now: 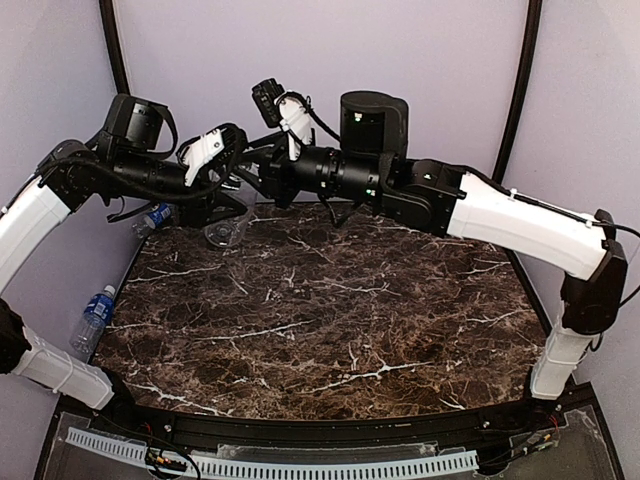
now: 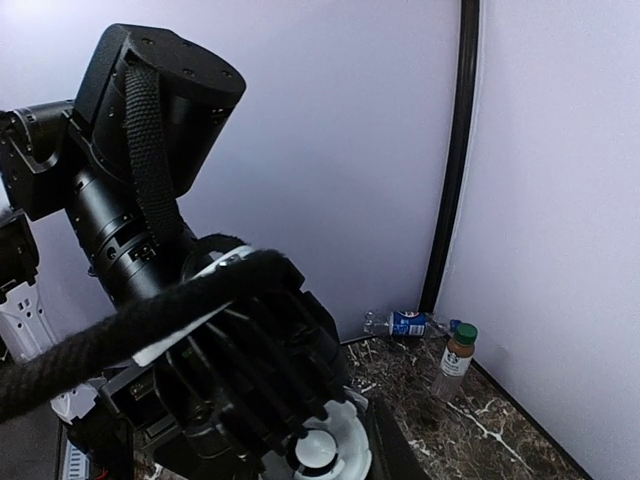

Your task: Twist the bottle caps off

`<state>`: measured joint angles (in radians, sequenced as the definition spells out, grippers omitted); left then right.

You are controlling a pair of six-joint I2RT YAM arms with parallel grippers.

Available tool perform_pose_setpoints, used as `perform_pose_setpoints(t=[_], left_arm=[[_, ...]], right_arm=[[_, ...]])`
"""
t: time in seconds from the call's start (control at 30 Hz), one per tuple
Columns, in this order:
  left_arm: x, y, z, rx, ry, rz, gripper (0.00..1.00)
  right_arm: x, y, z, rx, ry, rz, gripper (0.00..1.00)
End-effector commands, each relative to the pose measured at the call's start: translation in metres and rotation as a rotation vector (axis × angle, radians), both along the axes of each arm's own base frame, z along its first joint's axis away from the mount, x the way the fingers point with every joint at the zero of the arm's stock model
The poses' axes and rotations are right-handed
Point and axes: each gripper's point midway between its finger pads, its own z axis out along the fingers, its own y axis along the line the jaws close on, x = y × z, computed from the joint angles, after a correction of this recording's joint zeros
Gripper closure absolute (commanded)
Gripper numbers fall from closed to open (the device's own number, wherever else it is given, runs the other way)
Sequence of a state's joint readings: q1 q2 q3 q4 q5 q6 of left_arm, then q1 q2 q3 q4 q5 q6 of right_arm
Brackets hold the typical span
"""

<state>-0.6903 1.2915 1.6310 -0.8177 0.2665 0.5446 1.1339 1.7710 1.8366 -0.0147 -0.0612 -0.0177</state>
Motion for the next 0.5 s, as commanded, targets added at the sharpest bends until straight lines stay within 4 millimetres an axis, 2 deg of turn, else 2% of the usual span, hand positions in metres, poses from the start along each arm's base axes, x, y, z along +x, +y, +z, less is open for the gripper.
perform_pose_setpoints(t=[0.0,0.03,0.07,0.1,0.13,0.17,0.23,0.33,0.47], left_arm=[[-0.01,0.003,0.006,-0.015,-0.016,-0.017,0.61],[-0.009,0.003,0.007,-0.016,-0.021,-0.017,0.5],[-0.009,0.003,0.007,-0.018,-0.02,-0.017,0.43],[-0.009,0.003,0.008,-0.025,-0.022,-0.011,0.29],[-0.007,0.004,0.004,-0.019,-0.018,0.003,0.24],[-0.005,0.004,0.006,-0.03,-0.024,0.015,0.14],[0.0,0.007,0.0,-0.023,-0.031,0.044,0.1],[0.005,0.014,-0.014,0.02,-0.046,0.077,0.1],[0.01,0.017,-0.017,0.036,-0.066,0.101,0.1]], right_arm=[[0.006,0.001,-0.001,-0.013,0.005,-0.032,0.94],[0.006,0.001,-0.003,-0.016,0.011,-0.033,1.0],[0.006,0.001,-0.003,-0.016,0.016,-0.034,1.0],[0.006,0.0,-0.003,-0.012,0.023,-0.036,1.0],[0.007,0.0,-0.002,-0.011,0.025,-0.037,1.0],[0.007,-0.001,-0.001,0.004,0.05,-0.038,1.0],[0.006,-0.003,0.007,0.045,0.092,-0.037,1.0],[0.001,-0.012,0.026,0.146,0.144,-0.018,1.0],[-0.006,-0.028,0.043,0.26,0.184,-0.005,1.0]])
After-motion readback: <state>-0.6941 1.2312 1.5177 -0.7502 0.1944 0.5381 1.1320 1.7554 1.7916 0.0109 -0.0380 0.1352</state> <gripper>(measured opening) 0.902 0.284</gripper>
